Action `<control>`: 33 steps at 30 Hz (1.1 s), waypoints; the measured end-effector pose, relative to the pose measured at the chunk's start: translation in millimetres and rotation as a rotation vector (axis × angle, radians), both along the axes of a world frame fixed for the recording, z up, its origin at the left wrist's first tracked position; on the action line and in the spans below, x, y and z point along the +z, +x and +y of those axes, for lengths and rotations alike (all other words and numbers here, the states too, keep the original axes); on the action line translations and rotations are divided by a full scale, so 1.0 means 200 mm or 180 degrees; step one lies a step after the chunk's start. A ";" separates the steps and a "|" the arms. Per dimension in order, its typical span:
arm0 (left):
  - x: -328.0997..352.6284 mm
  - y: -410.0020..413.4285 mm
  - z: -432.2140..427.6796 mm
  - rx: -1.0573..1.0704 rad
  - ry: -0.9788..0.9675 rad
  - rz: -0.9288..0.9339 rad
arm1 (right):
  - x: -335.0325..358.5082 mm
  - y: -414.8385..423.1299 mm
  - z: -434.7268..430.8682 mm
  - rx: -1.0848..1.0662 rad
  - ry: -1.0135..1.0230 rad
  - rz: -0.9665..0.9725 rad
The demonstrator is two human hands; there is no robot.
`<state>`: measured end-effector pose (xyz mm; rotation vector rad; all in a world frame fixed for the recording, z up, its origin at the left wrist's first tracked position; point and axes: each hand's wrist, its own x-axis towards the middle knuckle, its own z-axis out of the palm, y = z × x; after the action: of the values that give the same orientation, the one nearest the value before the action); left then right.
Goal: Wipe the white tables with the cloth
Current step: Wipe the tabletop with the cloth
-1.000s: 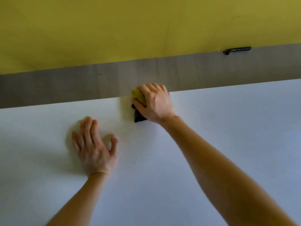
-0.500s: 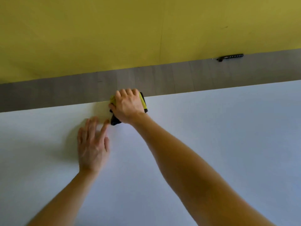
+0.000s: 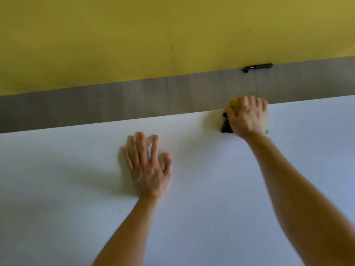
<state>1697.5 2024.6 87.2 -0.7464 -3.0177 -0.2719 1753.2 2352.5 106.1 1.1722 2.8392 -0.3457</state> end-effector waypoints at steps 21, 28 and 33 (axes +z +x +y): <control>-0.05 -0.01 -0.02 0.0121 0.0287 0.0364 | -0.03 -0.21 -0.27 0.0252 0.0032 0.0599; -0.05 0.00 -0.01 0.0192 0.0331 0.0374 | -0.02 -0.64 -0.82 0.1676 -0.0680 0.0602; -0.04 0.00 -0.01 0.0134 0.0406 0.0410 | -0.08 0.04 0.01 0.0931 -0.0222 0.1147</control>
<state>1698.1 2022.5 80.1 -0.6625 -2.8598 -0.3946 1761.0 2354.7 89.5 0.7268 3.2089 -0.6915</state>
